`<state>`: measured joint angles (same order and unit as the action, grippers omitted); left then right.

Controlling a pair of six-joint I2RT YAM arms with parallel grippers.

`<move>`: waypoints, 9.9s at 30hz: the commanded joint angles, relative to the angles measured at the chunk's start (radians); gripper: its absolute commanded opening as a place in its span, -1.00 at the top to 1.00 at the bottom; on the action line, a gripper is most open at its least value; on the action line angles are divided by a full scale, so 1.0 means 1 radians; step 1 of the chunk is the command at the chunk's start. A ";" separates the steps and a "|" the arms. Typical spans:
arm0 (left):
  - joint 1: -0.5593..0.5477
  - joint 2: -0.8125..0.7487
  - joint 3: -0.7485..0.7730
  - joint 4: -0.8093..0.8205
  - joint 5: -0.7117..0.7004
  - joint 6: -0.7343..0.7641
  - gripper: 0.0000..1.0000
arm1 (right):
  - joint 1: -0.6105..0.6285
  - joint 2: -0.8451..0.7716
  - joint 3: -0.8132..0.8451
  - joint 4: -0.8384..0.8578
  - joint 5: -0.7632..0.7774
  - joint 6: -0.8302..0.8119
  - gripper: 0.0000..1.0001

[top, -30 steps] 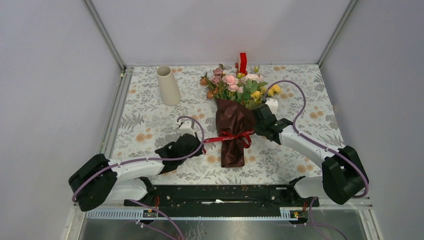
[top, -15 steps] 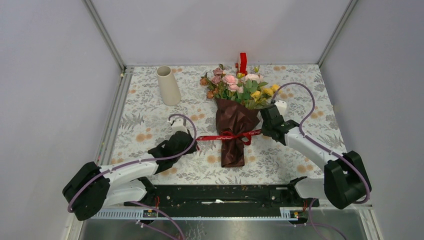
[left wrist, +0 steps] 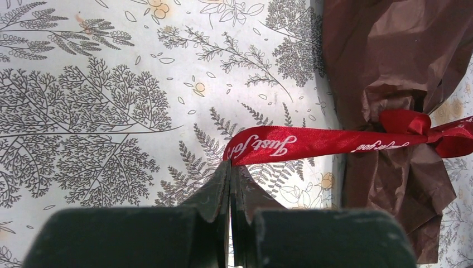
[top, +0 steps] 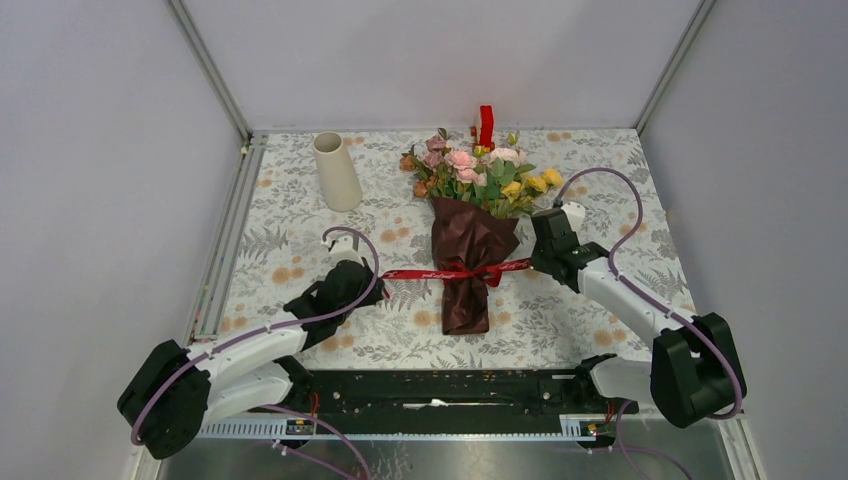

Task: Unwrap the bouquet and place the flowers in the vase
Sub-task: Untie the ribbon from the wrapping paper.

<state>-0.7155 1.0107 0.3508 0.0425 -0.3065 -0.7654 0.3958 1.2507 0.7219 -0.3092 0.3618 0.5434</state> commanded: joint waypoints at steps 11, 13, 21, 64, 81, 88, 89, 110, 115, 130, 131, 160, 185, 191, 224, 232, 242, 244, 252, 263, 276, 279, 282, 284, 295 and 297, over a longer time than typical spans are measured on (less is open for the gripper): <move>0.044 -0.058 -0.028 -0.008 0.024 0.018 1.00 | -0.092 -0.074 -0.030 0.002 0.012 -0.024 1.00; 0.049 -0.065 -0.027 -0.013 0.025 0.021 1.00 | -0.105 -0.082 -0.032 0.001 0.011 -0.028 1.00; 0.079 -0.093 -0.043 -0.020 0.038 0.018 1.00 | -0.159 -0.105 -0.040 0.001 0.008 -0.044 1.00; 0.300 -0.228 -0.095 -0.082 0.050 0.006 1.00 | -0.288 -0.160 -0.069 0.002 -0.037 -0.077 1.00; 0.428 -0.331 -0.092 -0.157 0.093 0.011 1.00 | -0.322 -0.170 -0.079 0.001 -0.038 -0.083 1.00; 0.466 -0.351 -0.089 -0.180 0.098 0.026 1.00 | -0.344 -0.180 -0.081 0.001 -0.038 -0.090 1.00; 0.472 -0.355 -0.088 -0.185 0.098 0.031 1.00 | -0.348 -0.183 -0.082 0.000 -0.038 -0.091 1.00; 0.553 -0.396 -0.075 -0.241 0.073 0.077 1.00 | -0.390 -0.213 -0.087 -0.019 -0.040 -0.106 1.00; 0.559 -0.422 -0.076 -0.260 0.038 0.070 1.00 | -0.390 -0.225 -0.081 -0.036 -0.029 -0.111 1.00; 0.570 -0.492 -0.044 -0.303 -0.023 0.020 1.00 | -0.442 -0.258 -0.063 -0.083 0.040 -0.113 1.00; 0.570 -0.491 -0.037 -0.303 -0.017 0.021 1.00 | -0.444 -0.261 -0.064 -0.086 0.051 -0.113 1.00; 0.637 -0.383 0.210 -0.418 0.130 0.033 -0.06 | -0.472 -0.425 -0.055 -0.217 0.161 -0.111 0.15; 0.380 -0.248 0.626 -0.714 0.346 0.505 -0.98 | -0.284 -0.335 -0.080 0.007 -0.527 -0.007 -0.88; 0.256 -0.131 0.676 -0.659 0.287 0.636 -0.98 | -0.052 -0.294 -0.095 0.130 -0.397 0.048 -0.61; 0.257 -0.121 0.537 -0.553 0.282 0.623 -0.98 | 0.208 0.181 0.008 0.370 -0.420 0.101 0.31; 0.257 -0.126 0.532 -0.552 0.286 0.621 -0.98 | 0.221 0.202 0.016 0.354 -0.413 0.101 0.36; 0.257 -0.128 0.528 -0.552 0.288 0.621 -0.98 | 0.246 0.168 -0.004 0.285 -0.343 0.131 0.30; 0.257 -0.127 0.528 -0.552 0.288 0.621 -0.98 | 0.251 0.158 -0.008 0.270 -0.328 0.134 0.30; 0.257 -0.124 0.527 -0.555 0.288 0.621 -0.98 | 0.271 0.152 -0.006 0.262 -0.324 0.140 0.26; 0.257 -0.124 0.525 -0.555 0.290 0.620 -0.98 | 0.276 0.211 -0.012 0.238 -0.271 0.183 0.31; 0.257 -0.101 0.559 -0.581 0.301 0.575 -0.98 | 0.277 0.147 -0.008 0.224 -0.269 0.159 0.57; 0.257 -0.102 0.570 -0.582 0.328 0.529 -0.98 | 0.277 0.119 -0.017 0.214 -0.247 0.152 0.60; 0.255 -0.114 0.549 -0.545 0.363 0.469 -0.98 | 0.277 0.098 -0.045 0.232 -0.237 0.159 0.69; 0.255 -0.114 0.520 -0.510 0.362 0.430 -0.98 | 0.276 0.093 -0.067 0.262 -0.243 0.164 0.78; 0.246 -0.077 0.480 -0.421 0.388 0.338 -0.98 | 0.278 -0.011 -0.146 0.372 -0.298 0.081 0.76; 0.246 -0.071 0.492 -0.423 0.406 0.344 -0.98 | 0.278 -0.043 -0.142 0.363 -0.308 0.024 0.70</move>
<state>-0.4641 0.9306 0.8230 -0.4629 0.0418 -0.3977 0.6613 1.2903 0.5831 0.0139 0.0746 0.6762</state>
